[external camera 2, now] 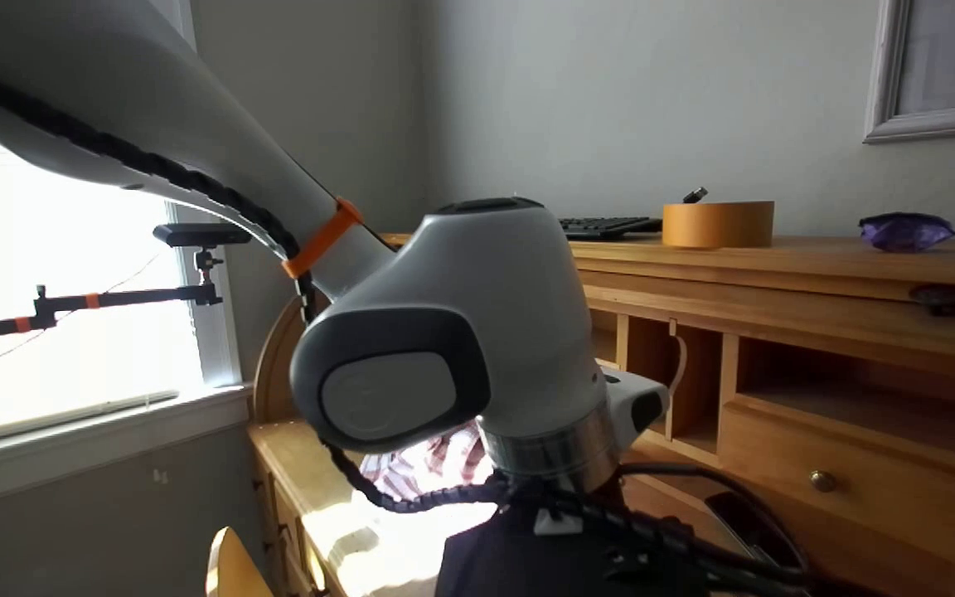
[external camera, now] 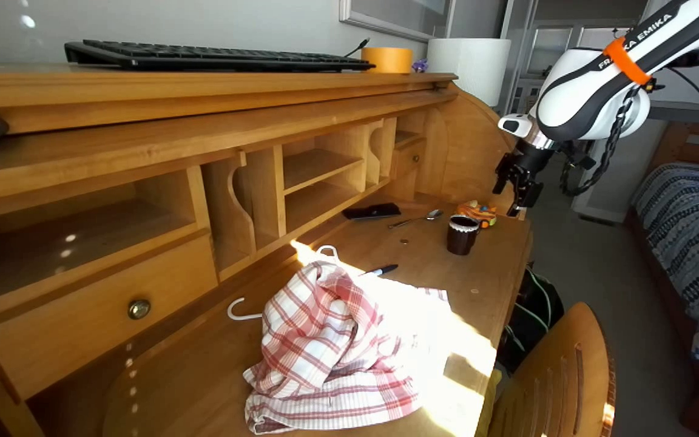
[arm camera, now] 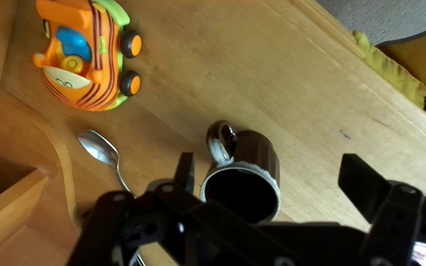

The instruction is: Move the cup to the left

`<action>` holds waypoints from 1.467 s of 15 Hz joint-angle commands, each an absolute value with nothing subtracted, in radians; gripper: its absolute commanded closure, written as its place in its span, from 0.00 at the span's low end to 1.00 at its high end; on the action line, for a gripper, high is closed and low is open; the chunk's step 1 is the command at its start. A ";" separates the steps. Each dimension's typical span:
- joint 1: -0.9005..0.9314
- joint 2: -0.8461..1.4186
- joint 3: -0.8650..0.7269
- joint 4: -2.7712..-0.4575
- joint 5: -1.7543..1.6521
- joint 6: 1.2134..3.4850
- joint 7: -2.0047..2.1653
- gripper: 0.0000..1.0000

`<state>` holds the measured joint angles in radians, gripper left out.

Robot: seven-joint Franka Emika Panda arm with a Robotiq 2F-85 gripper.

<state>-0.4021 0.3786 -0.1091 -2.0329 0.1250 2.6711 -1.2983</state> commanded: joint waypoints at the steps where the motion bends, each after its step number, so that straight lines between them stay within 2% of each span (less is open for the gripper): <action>1: -0.483 0.502 -0.036 -1.940 0.180 2.704 -1.447 0.00; 6: -0.557 0.615 0.023 -1.835 0.178 2.679 -1.570 0.00; 7: -0.570 0.634 0.036 -1.818 0.179 2.679 -1.592 0.03; 10: -0.605 0.667 0.084 -1.776 0.184 2.675 -1.663 0.01; 17: -0.638 0.685 0.139 -1.744 0.170 2.651 -1.798 0.38; 18: -0.640 0.684 0.142 -1.745 0.172 2.654 -1.818 0.50; 20: -0.639 0.677 0.140 -1.749 0.170 2.644 -1.842 0.58; 22: -0.632 0.673 0.126 -1.753 0.163 2.633 -1.857 0.58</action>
